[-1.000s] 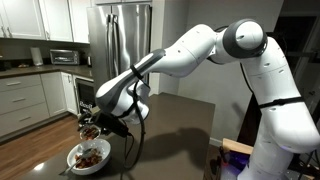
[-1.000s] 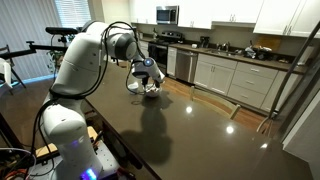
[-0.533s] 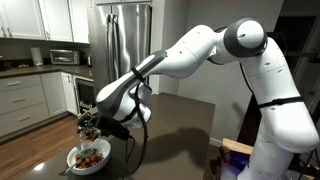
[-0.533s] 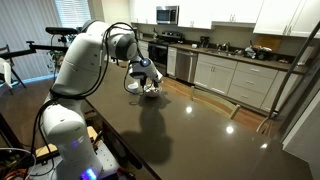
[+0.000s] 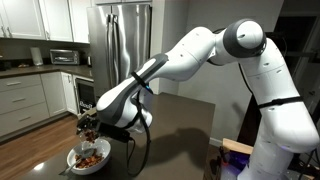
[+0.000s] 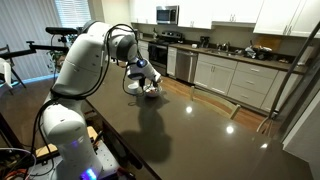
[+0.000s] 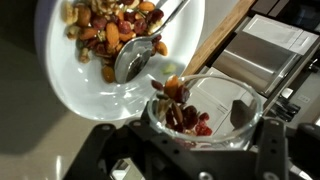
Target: Pour the contents in the glass cup into the bowl on the left
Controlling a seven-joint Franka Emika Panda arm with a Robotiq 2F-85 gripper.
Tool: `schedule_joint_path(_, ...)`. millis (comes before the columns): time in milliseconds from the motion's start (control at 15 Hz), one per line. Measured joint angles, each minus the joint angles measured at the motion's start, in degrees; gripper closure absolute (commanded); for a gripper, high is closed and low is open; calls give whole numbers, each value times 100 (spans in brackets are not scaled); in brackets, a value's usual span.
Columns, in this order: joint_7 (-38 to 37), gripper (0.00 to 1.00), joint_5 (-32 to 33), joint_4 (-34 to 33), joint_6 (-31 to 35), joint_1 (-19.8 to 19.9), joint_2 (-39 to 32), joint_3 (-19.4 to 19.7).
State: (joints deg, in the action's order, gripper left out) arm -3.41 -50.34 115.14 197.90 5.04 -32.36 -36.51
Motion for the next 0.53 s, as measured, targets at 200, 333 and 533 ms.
schedule_joint_path(200,0,47,114,-2,-2,-5,0,104)
schedule_joint_path(333,0,47,166,-11,-2,-15,2,165)
schedule_joint_path(533,-2,47,264,-33,-2,-50,3,252)
